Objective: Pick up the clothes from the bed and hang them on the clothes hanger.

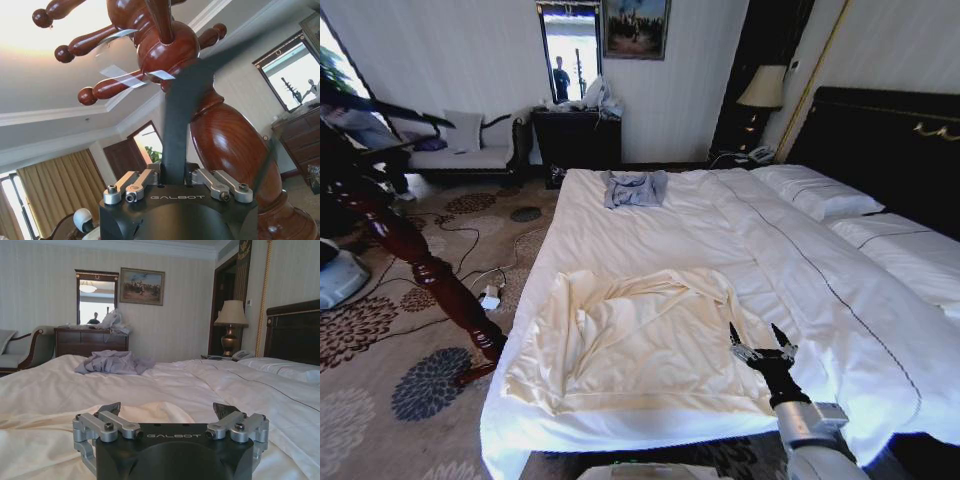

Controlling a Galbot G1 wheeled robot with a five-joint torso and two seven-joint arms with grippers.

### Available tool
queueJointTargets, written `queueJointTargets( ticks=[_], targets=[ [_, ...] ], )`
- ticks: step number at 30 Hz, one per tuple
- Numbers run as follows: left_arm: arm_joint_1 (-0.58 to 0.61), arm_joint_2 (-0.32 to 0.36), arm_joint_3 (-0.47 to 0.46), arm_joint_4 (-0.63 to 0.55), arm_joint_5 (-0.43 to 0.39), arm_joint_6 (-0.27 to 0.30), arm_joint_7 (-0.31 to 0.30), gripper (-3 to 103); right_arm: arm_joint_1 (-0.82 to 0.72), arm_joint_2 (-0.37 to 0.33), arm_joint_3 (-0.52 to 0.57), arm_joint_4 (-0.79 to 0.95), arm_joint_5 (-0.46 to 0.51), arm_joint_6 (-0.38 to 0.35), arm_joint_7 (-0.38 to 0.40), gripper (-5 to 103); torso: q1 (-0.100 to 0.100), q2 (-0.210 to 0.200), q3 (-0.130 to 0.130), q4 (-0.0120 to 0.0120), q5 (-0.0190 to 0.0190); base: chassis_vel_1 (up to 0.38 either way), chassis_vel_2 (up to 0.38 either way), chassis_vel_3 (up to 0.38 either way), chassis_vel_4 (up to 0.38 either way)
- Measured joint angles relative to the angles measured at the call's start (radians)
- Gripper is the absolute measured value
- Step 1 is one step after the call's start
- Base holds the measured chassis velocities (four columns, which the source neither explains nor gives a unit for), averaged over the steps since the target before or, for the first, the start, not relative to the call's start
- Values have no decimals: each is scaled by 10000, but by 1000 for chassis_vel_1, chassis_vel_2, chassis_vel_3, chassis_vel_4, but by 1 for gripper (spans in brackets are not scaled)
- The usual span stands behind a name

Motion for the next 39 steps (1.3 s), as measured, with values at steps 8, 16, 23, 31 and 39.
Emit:
queueJointTargets(
  ticks=[8,16,23,31,39],
  targets=[
    [13,-20,-79,-106,-7,10,46,22,-51,26,-36,16,-70,28,-4,100,0,-1,0,0,0,0,0,0,0],
    [-69,175,-279,-365,-345,94,128,22,-58,92,-173,33,-180,31,-9,100,0,0,0,-1,1,0,0,0,0],
    [200,80,-696,-1074,-686,223,140,22,-58,115,-160,34,-194,36,-9,100,0,0,-1,-2,1,0,0,0,0],
    [1400,-370,-2388,-1970,-1034,229,250,22,-83,104,-153,-38,-276,39,-9,100,-1,0,-1,-2,2,0,0,0,0],
    [3340,-1354,-4047,-2858,-1235,-124,484,22,30,66,-156,-268,-305,30,-3,100,-1,0,-1,2,1,0,0,0,0]
  ],
)
